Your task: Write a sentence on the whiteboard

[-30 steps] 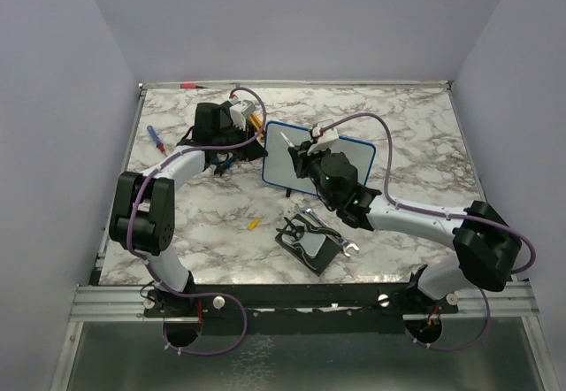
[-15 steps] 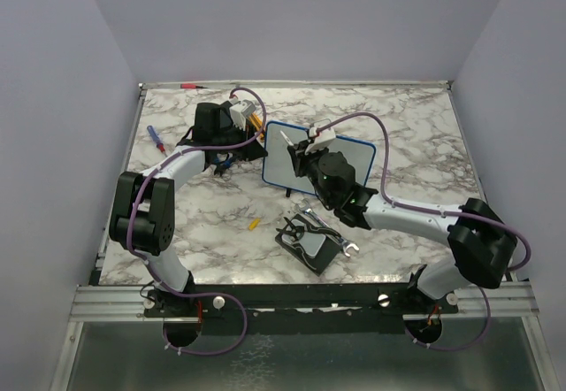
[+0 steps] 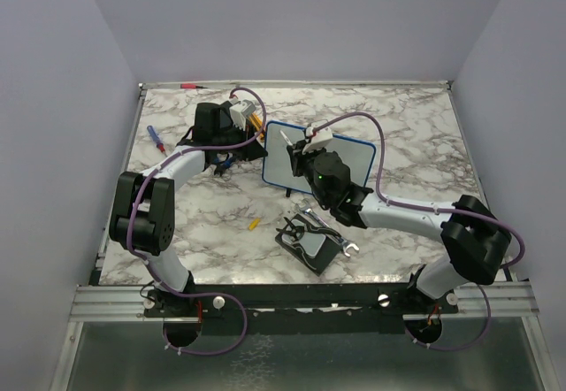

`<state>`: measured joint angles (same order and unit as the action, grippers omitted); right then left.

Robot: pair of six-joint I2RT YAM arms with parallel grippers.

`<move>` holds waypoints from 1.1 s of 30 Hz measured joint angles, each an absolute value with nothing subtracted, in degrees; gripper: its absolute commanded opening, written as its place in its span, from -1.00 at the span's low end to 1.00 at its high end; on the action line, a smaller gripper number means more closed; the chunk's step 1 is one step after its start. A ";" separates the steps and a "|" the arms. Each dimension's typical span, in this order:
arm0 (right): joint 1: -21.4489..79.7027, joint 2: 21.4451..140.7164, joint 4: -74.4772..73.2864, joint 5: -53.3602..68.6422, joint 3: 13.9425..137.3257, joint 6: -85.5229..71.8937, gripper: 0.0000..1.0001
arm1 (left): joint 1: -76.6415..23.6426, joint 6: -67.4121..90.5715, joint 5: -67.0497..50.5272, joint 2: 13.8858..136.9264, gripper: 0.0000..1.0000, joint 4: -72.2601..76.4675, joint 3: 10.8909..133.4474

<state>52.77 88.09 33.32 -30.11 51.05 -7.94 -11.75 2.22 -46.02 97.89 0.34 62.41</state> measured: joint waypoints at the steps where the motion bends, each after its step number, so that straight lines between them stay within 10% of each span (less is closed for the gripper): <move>1: 52.77 88.09 33.32 -30.20 51.05 -8.10 -0.99 | -11.77 2.22 -46.00 97.89 -0.69 0.34 62.41; 33: 52.88 89.38 30.89 -26.83 47.35 -15.22 -0.99 | -11.75 2.02 -45.82 97.84 -0.70 0.34 62.41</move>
<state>52.88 89.38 30.89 -26.83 47.35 -15.22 -11.75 2.02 -45.82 97.84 0.34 62.41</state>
